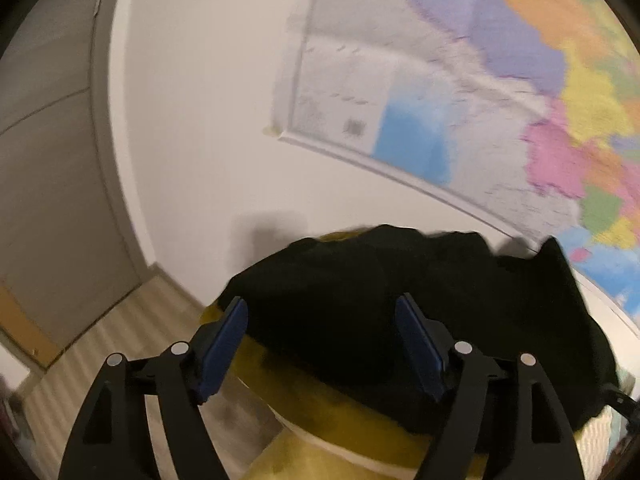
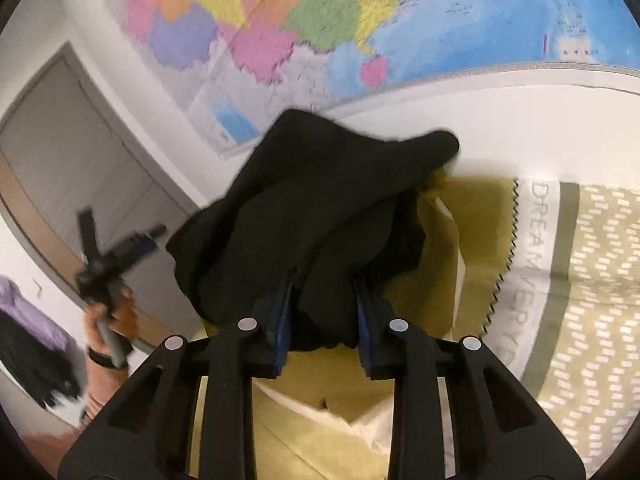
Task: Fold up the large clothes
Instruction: 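Lift the black jacket bundle with both grippers and carry it to the clothes pile, then lower the black jacket onto the mustard folded clothes and open both grippers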
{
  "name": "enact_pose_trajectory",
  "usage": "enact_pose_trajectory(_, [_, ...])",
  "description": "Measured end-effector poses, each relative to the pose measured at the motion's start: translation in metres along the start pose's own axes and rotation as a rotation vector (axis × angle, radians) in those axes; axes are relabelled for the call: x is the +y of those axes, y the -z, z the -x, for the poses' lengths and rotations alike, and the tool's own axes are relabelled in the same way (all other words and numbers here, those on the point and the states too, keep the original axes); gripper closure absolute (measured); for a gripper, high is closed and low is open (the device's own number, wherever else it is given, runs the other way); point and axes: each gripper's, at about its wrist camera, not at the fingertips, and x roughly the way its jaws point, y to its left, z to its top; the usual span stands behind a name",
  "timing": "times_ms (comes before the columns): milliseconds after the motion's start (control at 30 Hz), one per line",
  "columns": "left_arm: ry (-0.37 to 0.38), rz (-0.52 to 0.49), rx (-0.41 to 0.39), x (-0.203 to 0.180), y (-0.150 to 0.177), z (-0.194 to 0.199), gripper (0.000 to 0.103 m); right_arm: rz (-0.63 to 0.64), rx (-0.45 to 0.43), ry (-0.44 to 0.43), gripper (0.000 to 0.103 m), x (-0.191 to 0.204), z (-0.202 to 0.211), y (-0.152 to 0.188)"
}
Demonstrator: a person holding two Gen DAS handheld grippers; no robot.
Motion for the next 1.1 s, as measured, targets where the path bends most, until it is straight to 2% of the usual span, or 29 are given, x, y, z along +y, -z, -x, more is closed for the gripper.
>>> enact_pose_trajectory(33, [0.031,-0.025,-0.009,-0.010,0.003,0.005,0.029,0.005,0.027,0.001,0.077,0.007,0.016,0.009])
enact_pose_trajectory(100, [0.105,-0.077,-0.017,-0.028,0.011,0.014,0.028,-0.003,0.062,0.029,0.075,0.005,0.019,0.017])
enact_pose_trajectory(133, [0.131,-0.096,-0.022,-0.037,0.014,0.013,0.028,0.006,0.063,0.049,0.070,0.008,0.020,0.016])
enact_pose_trajectory(167, [0.148,-0.130,-0.036,-0.049,0.019,0.015,0.028,0.011,0.058,0.065,0.060,0.009,0.023,0.015])
enact_pose_trajectory(267, [0.201,-0.209,-0.050,-0.080,0.032,0.015,0.026,0.036,-0.015,0.148,0.047,0.025,0.036,0.005])
enact_pose_trajectory(367, [0.243,-0.241,-0.041,-0.101,0.041,0.010,0.026,0.094,-0.086,0.189,0.044,0.040,0.057,0.006])
enact_pose_trajectory(467, [0.240,-0.283,-0.049,-0.121,0.051,0.008,0.025,0.189,-0.136,0.189,0.042,0.063,0.065,0.005])
enact_pose_trajectory(567, [0.216,-0.300,-0.052,-0.133,0.058,0.009,0.023,0.262,-0.136,0.177,0.034,0.081,0.055,0.005])
enact_pose_trajectory(633, [0.207,-0.305,-0.049,-0.138,0.061,0.008,0.022,0.299,-0.109,0.177,0.033,0.089,0.035,0.002])
enact_pose_trajectory(767, [0.193,-0.306,-0.041,-0.143,0.066,0.003,0.019,0.303,-0.054,0.186,0.033,0.083,0.008,0.005])
enact_pose_trajectory(900, [0.151,-0.294,-0.017,-0.143,0.070,-0.006,0.007,0.291,0.004,0.203,0.034,0.069,-0.018,0.011])
enact_pose_trajectory(1000, [0.130,-0.298,-0.014,-0.144,0.073,-0.008,0.007,0.286,-0.011,0.193,0.033,0.068,-0.014,0.014])
enact_pose_trajectory(1100, [0.105,-0.287,-0.022,-0.144,0.074,-0.003,0.007,0.283,-0.035,0.179,0.026,0.073,-0.004,0.014])
